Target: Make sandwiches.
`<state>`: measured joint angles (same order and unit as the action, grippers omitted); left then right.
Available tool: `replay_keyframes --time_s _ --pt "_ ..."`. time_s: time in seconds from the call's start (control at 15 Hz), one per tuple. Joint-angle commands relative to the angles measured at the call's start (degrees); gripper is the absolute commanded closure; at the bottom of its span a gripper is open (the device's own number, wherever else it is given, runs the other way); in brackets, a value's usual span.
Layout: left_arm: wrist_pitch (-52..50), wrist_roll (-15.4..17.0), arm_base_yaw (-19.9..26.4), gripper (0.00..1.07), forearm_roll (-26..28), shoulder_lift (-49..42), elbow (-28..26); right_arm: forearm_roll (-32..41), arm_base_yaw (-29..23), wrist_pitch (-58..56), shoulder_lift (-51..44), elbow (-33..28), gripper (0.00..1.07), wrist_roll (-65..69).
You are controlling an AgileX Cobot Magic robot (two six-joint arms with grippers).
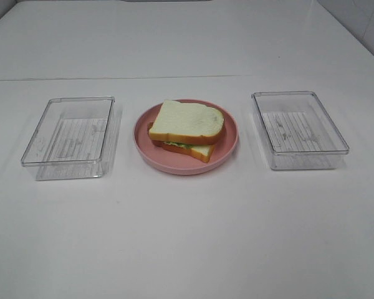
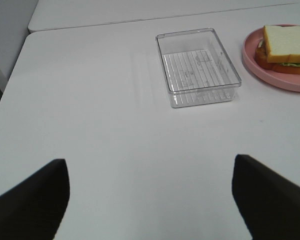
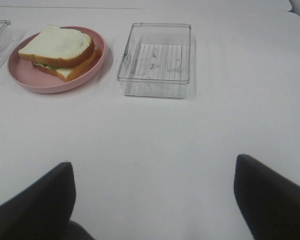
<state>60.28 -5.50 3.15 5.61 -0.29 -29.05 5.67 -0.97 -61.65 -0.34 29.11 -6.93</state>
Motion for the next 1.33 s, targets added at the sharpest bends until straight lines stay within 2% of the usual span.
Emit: replay_keyframes --time_s 0.07,0.4,1.33 --pt "-0.69 -0.06 -0.34 0.23 0.52 -1.43 0.17 0.29 0.23 0.57 -0.80 -0.17 0.27 -0.74" --pt "-0.69 -0.06 -3.32 0.23 0.52 -1.43 0.17 0.29 0.23 0.57 -0.80 -0.17 0.27 -0.74" --pt "-0.69 -0.06 -3.32 0.23 0.52 -1.43 0.17 0.29 0.23 0.57 -0.74 -0.17 0.27 -0.74"
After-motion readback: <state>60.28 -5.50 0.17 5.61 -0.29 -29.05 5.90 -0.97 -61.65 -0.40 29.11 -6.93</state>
